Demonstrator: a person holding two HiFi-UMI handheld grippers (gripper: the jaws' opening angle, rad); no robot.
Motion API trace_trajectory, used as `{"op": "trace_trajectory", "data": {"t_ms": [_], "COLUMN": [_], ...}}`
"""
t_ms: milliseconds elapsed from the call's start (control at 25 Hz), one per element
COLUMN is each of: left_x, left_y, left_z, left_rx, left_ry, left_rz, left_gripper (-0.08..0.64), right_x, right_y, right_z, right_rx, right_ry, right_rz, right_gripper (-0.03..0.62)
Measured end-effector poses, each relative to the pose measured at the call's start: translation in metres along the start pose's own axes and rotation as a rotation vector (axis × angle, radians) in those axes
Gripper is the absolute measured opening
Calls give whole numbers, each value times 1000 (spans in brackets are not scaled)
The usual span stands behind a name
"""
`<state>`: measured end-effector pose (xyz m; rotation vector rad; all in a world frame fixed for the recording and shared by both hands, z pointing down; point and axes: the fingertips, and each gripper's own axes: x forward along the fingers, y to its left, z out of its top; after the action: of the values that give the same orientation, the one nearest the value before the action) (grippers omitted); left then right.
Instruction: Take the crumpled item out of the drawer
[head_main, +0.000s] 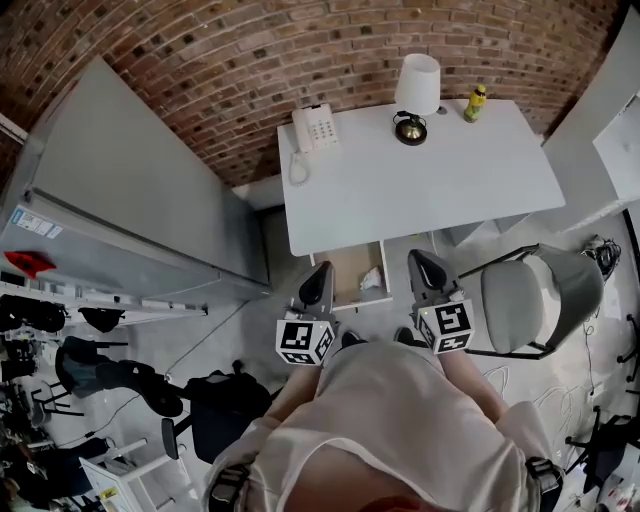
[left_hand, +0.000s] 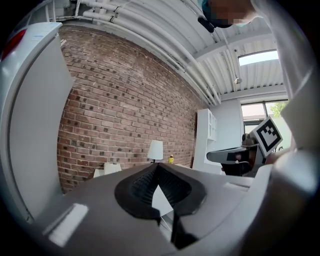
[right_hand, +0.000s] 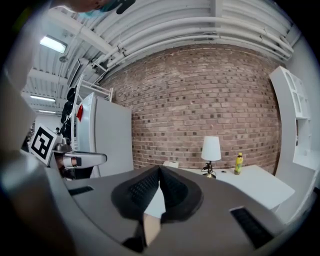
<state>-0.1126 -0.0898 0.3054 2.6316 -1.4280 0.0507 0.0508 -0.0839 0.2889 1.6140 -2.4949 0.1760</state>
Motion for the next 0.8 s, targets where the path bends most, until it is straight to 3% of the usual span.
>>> {"op": "trace_trajectory", "data": {"t_ms": [240,800], "left_x": [7,15], "left_y": [-7,-25], "left_z": [-16,-62], "left_rx": [9,-19], "left_ry": [42,155], "left_rz": [34,4], "left_gripper": [9,9], "right_x": [-1,6], "right_y": [-6,14], "right_z": [-23,-74], "right_rx": [16,72], "right_ry": [58,153], "right_rz": [32,77], "right_gripper": [9,9]}}
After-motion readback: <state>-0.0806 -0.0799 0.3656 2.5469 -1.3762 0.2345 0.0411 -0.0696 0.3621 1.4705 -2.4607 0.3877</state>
